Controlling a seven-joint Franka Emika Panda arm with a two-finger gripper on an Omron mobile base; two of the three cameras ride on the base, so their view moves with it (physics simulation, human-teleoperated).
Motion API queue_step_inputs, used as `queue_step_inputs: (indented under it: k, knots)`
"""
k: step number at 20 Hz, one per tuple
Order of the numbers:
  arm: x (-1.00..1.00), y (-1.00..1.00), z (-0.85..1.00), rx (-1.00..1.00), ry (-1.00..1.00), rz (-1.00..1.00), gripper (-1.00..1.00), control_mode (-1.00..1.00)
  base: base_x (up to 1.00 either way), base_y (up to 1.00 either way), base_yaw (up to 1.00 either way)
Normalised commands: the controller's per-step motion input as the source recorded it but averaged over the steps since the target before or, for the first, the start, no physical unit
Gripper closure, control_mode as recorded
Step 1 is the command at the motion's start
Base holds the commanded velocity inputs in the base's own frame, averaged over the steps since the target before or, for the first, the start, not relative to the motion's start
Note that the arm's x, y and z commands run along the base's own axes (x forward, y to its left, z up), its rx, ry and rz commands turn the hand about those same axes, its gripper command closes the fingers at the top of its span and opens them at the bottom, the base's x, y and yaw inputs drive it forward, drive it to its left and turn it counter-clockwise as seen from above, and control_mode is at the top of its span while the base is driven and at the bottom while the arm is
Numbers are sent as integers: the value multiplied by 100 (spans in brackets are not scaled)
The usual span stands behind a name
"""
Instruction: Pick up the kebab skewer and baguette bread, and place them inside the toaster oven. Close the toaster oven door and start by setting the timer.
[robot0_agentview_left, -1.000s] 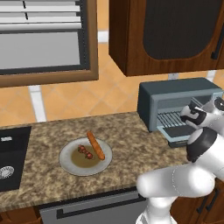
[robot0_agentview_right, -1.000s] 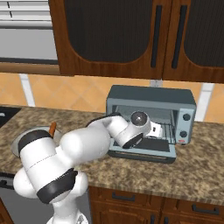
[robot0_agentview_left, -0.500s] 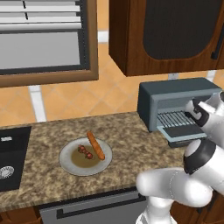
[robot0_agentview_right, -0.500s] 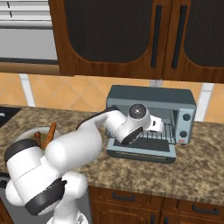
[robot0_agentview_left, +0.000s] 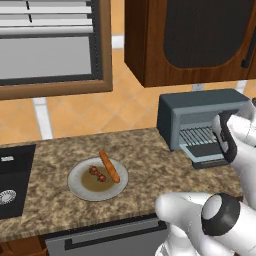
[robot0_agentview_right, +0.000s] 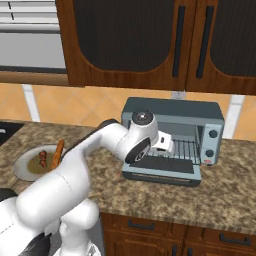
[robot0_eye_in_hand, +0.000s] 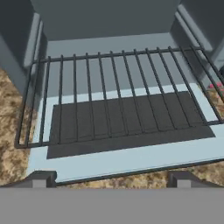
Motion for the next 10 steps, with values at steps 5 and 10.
queue_step_inputs:
  k: [5,10]
  knots:
    - [-24,100,0,2,16,15,-100,-100,0,0,0]
    - [0,100,-4,0,17,17,-100,-100,0,0,0]
